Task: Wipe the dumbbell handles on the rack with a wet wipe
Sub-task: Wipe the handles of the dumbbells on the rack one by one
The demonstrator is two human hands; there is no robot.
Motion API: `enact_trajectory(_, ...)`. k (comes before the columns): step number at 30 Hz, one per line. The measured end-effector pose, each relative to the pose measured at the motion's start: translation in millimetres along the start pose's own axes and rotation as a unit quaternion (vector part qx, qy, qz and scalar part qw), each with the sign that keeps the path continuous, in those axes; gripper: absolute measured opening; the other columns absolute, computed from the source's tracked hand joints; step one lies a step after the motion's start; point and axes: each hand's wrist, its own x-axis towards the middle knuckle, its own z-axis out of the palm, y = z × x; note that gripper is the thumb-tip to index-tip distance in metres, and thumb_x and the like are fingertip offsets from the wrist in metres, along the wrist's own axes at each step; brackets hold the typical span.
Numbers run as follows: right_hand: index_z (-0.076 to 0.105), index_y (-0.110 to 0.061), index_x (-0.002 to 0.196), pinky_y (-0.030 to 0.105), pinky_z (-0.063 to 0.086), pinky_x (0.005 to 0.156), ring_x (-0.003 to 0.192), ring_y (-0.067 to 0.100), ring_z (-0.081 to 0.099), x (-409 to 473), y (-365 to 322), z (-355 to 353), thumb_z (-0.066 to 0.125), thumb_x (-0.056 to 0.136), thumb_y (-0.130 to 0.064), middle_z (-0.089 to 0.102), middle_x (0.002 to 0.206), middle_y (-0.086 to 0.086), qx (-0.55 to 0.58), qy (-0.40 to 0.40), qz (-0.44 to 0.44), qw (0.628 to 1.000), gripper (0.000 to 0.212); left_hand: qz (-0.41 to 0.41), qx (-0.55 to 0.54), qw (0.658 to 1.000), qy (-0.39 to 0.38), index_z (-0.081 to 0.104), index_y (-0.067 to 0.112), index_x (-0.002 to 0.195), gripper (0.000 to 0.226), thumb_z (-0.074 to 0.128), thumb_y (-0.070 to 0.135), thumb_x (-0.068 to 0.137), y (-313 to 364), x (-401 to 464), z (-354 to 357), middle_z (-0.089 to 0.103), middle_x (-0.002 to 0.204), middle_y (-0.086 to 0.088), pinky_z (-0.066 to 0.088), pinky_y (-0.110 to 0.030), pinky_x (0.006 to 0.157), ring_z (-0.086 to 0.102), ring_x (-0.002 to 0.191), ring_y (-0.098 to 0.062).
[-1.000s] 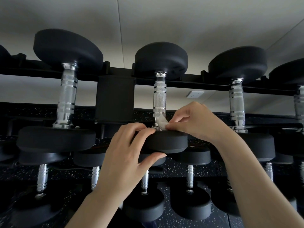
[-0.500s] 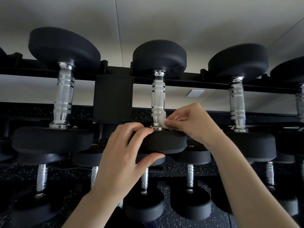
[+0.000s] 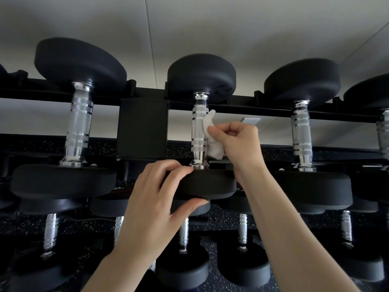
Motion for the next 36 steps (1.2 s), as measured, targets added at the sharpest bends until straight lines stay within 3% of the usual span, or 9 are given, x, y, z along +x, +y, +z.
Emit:
enact_trajectory(3,0.067,-0.011,0.076,0.034,0.055,0.074,0.077,0.024,0.066,12.7,-5.4,7.9,0.071,0.081,-0.012,0.071,0.082,0.014,0.009,0.013,-0.026,1.0,0.007,-0.001,0.004,1.0,0.001,0.052,0.021,0.118,0.045,0.056,0.05,0.085,-0.5,-0.2,0.4,0.046,0.114,0.007,0.044,-0.037,0.086,0.052,0.105,-0.017)
enact_trajectory(6,0.064,-0.011,0.078,0.023,0.053,0.067,0.068,0.015,0.06,24.0,-11.1,15.1,0.069,0.083,-0.012,0.066,0.074,0.007,0.039,0.021,-0.035,0.998,0.006,-0.003,0.005,1.0,0.0,0.053,0.021,0.118,0.045,0.056,0.051,0.085,-0.7,-0.2,0.6,0.046,0.115,0.007,0.044,-0.037,0.086,0.051,0.106,-0.017)
enact_trajectory(10,0.06,-0.008,0.08,0.033,0.05,0.069,0.066,0.019,0.054,36.5,-11.4,23.2,0.066,0.085,-0.013,0.059,0.069,0.005,0.118,0.018,-0.012,0.993,0.009,-0.001,0.007,1.0,0.003,0.052,0.021,0.118,0.045,0.056,0.051,0.085,-1.2,-0.4,0.6,0.046,0.116,0.009,0.046,-0.038,0.085,0.052,0.107,-0.016)
enact_trajectory(15,0.053,-0.009,0.086,0.041,0.044,0.068,0.067,0.026,0.051,42.2,-4.0,24.4,0.058,0.091,-0.019,0.055,0.075,0.011,0.148,-0.042,0.01,0.988,0.012,0.0,0.009,1.0,0.001,0.052,0.022,0.119,0.046,0.057,0.051,0.084,-0.7,-1.2,2.0,0.046,0.116,0.009,0.047,-0.038,0.083,0.051,0.107,-0.015)
enact_trajectory(19,0.05,-0.009,0.088,0.031,0.046,0.054,0.055,0.021,0.05,42.0,-1.4,20.6,0.044,0.099,-0.017,0.051,0.071,0.013,0.165,-0.101,0.039,0.98,0.014,-0.004,0.012,1.0,-0.002,0.052,0.022,0.119,0.047,0.058,0.051,0.084,-1.9,-1.9,2.4,0.047,0.117,0.009,0.046,-0.037,0.086,0.051,0.108,-0.014)
enact_trajectory(22,0.049,-0.006,0.09,0.031,0.045,0.05,0.05,0.023,0.043,39.4,3.3,16.4,0.039,0.1,-0.014,0.042,0.065,0.013,0.171,-0.132,0.041,0.976,0.017,-0.004,0.014,1.0,-0.003,0.052,0.021,0.119,0.046,0.057,0.051,0.084,-2.4,-1.6,2.4,0.048,0.116,0.008,0.045,-0.036,0.087,0.051,0.108,-0.015)
enact_trajectory(27,0.051,-0.006,0.09,0.039,0.046,0.064,0.059,0.029,0.048,33.2,10.7,7.3,0.043,0.098,-0.013,0.047,0.069,0.018,0.163,-0.174,0.026,0.971,0.014,-0.007,0.01,1.0,-0.005,0.055,0.02,0.119,0.047,0.057,0.051,0.085,-2.4,-2.1,2.3,0.049,0.116,0.006,0.045,-0.037,0.087,0.051,0.108,-0.016)
enact_trajectory(32,0.05,-0.004,0.091,0.033,0.047,0.057,0.046,0.02,0.051,29.6,13.7,0.2,0.046,0.096,-0.012,0.052,0.048,0.01,0.153,-0.202,0.024,0.967,0.009,-0.005,0.008,1.0,-0.001,0.054,0.02,0.119,0.046,0.057,0.052,0.085,-2.6,-1.9,2.8,0.049,0.115,0.006,0.046,-0.039,0.086,0.052,0.108,-0.017)
enact_trajectory(36,0.048,-0.011,0.079,0.033,0.052,0.064,0.057,0.018,0.056,19.4,20.6,-9.6,0.051,0.093,-0.01,0.061,0.063,0.007,0.119,-0.231,0.07,0.963,0.015,-0.004,0.004,1.0,0.002,0.054,0.021,0.119,0.046,0.056,0.052,0.085,-3.5,-2.2,3.3,0.049,0.115,0.006,0.045,-0.039,0.087,0.051,0.108,-0.017)
